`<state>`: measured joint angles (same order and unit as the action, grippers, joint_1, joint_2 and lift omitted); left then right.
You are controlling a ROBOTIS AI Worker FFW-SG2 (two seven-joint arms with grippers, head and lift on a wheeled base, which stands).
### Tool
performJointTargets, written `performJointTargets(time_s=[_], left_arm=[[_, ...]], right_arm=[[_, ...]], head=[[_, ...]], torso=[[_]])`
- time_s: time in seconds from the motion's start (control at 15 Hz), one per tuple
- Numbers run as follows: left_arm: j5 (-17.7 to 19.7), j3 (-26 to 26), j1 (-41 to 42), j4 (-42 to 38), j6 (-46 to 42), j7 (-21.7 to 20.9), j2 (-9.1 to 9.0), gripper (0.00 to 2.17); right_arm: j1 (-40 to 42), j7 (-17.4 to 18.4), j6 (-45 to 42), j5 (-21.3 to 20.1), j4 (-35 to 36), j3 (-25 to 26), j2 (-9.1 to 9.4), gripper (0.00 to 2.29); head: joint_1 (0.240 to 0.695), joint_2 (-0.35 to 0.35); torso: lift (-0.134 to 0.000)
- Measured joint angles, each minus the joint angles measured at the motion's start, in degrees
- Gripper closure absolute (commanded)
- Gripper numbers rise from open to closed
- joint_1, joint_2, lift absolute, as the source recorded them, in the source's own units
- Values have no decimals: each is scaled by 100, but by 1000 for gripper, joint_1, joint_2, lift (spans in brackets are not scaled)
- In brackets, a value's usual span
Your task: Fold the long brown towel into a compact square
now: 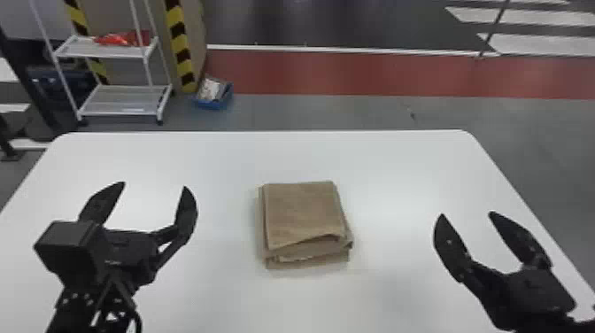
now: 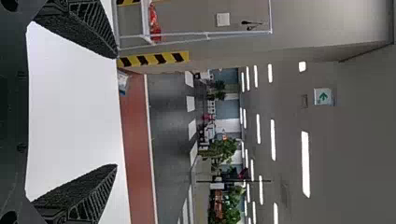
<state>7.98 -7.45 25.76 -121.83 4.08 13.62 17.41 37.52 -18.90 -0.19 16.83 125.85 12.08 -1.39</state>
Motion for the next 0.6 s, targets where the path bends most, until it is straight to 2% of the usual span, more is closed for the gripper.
performJointTargets(time_s=[0.6], left_arm=[[59, -19, 17, 86, -212, 27, 9, 46]], right_arm=[[97, 36, -95, 48, 11, 104, 21, 90]], head=[[695, -68]], torso=[[-123]])
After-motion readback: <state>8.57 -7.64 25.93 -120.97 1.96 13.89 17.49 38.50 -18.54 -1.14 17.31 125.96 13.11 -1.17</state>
